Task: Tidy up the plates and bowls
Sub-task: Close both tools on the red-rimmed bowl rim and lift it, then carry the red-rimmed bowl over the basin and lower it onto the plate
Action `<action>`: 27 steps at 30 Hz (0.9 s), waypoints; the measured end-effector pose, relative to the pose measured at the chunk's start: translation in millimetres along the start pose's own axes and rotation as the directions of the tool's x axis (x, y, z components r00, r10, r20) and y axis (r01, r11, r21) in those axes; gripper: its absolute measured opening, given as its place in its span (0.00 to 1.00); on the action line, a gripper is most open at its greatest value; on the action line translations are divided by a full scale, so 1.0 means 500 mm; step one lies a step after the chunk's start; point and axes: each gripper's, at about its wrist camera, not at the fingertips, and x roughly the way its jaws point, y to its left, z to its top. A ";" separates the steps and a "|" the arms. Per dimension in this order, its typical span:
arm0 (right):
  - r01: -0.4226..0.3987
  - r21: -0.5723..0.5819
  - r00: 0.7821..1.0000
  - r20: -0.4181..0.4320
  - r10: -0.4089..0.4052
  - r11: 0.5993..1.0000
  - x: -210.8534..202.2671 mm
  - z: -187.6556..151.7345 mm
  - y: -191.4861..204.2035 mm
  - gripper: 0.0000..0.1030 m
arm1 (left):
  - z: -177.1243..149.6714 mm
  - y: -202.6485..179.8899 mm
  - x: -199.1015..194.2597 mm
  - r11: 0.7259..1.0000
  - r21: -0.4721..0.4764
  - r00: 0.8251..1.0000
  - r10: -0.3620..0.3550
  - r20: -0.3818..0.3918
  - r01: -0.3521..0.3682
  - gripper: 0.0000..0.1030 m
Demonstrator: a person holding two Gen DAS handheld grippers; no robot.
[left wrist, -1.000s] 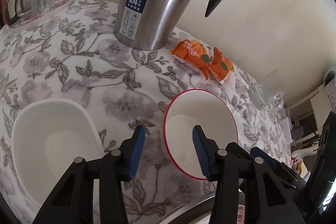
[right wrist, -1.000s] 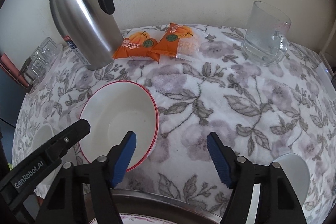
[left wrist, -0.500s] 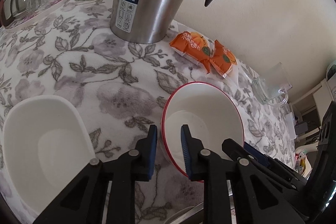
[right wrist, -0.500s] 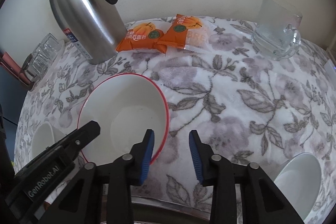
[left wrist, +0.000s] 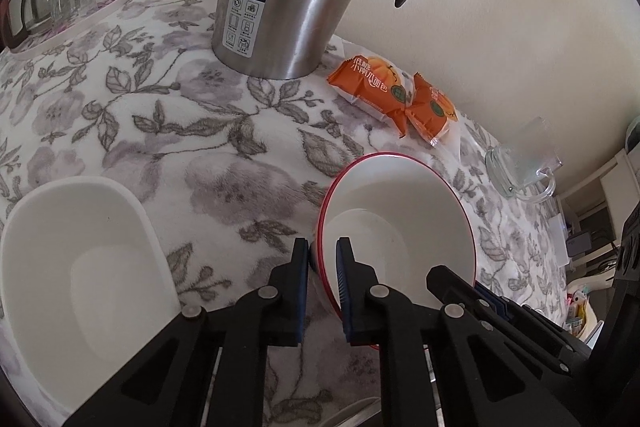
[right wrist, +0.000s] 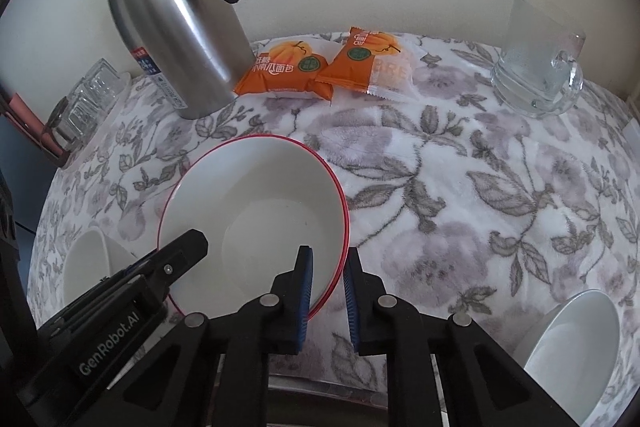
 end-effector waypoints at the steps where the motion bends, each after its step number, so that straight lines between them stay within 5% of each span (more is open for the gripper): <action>1: 0.001 0.000 1.000 0.002 -0.001 1.000 -0.003 0.000 0.000 0.16 | 0.000 0.000 -0.001 1.000 -0.003 1.000 -0.004 -0.001 0.004 0.14; 16: -0.022 0.014 0.996 0.086 0.021 1.000 -0.109 -0.007 0.003 0.16 | 0.006 -0.023 -0.096 0.997 0.011 0.995 -0.079 0.060 0.078 0.14; 27: -0.056 0.065 0.988 0.144 0.046 0.996 -0.204 -0.056 -0.018 0.16 | -0.024 -0.073 -0.184 0.993 0.104 0.994 -0.061 0.093 0.051 0.14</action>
